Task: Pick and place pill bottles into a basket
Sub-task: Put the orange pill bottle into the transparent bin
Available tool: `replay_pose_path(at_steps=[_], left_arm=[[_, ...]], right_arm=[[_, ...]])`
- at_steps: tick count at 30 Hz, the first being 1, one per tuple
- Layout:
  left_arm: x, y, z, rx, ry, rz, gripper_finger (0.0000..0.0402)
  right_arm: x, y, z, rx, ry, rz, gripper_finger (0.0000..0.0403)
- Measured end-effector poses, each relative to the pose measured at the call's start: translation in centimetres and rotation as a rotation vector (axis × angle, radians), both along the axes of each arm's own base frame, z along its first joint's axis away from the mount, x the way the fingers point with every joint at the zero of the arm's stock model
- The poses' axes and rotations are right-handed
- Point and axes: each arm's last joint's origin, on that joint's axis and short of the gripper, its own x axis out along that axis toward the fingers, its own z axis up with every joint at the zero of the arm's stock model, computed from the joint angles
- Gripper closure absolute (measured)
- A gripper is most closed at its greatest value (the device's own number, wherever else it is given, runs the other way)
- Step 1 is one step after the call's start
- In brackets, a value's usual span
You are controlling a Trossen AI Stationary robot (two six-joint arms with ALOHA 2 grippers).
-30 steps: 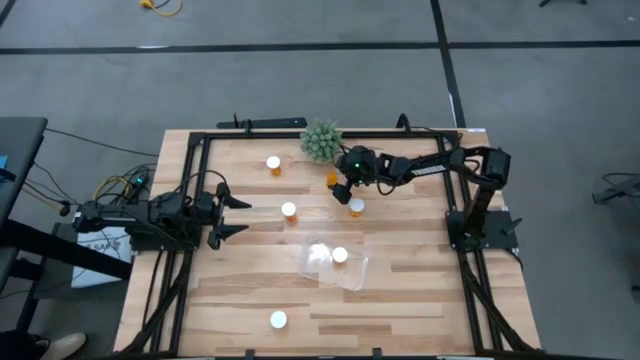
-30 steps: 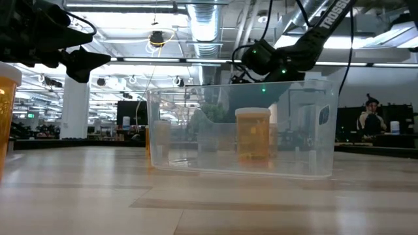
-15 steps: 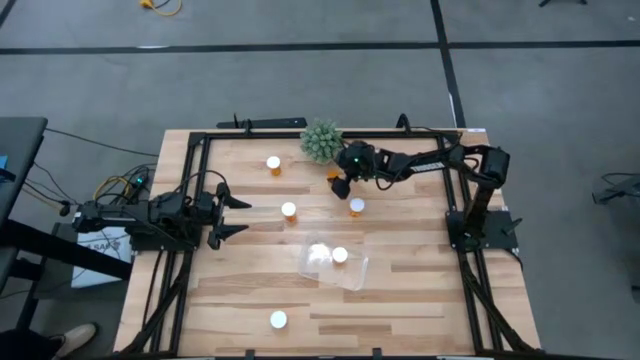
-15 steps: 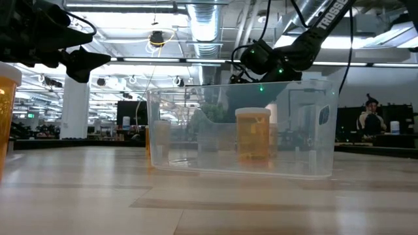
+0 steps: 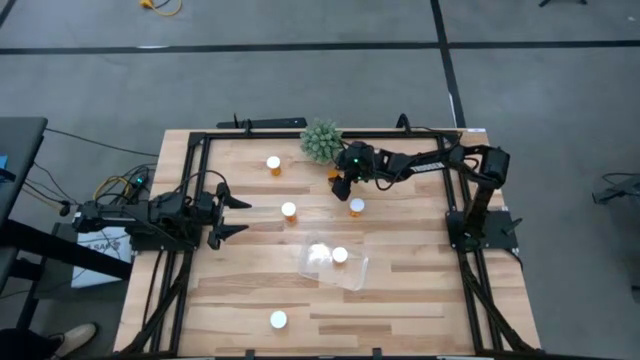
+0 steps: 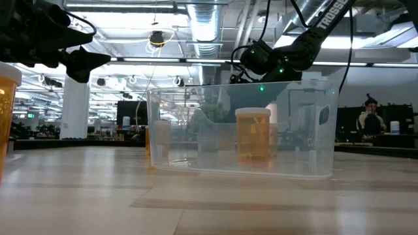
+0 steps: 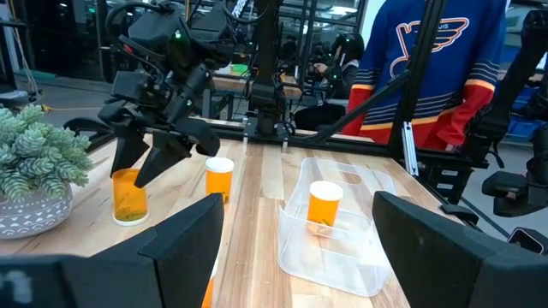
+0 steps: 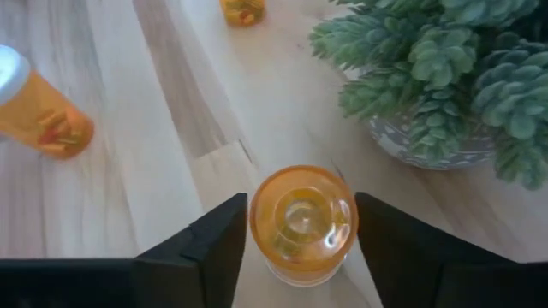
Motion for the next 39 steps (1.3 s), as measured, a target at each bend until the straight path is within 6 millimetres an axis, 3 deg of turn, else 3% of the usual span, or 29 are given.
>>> replay_pose_path(at_steps=[6, 14, 20, 30, 39], left_arm=[[0.0, 0.0, 0.0, 0.001, 0.0, 0.0, 0.0111], [0.0, 0.0, 0.0, -0.002, 0.0, 0.0, 0.0111], [0.0, 0.0, 0.0, -0.001, 0.0, 0.0, 0.0111], [0.0, 0.0, 0.0, 0.0, 0.0, 0.0, 0.0111], [0.0, 0.0, 0.0, 0.0, 0.0, 0.001, 0.0111]], right_arm=[[0.0, 0.1, 0.0, 0.014, -0.008, 0.01, 0.0238], [0.1, 0.2, 0.2, 0.067, -0.029, 0.007, 0.0209], [0.1, 0.7, 1.1, 0.072, -0.065, 0.03, 0.024], [-0.4, 1.4, 4.7, 0.126, -0.188, 0.055, 0.0218], [-1.6, 2.9, 9.0, 0.229, -0.335, 0.146, 0.0241]])
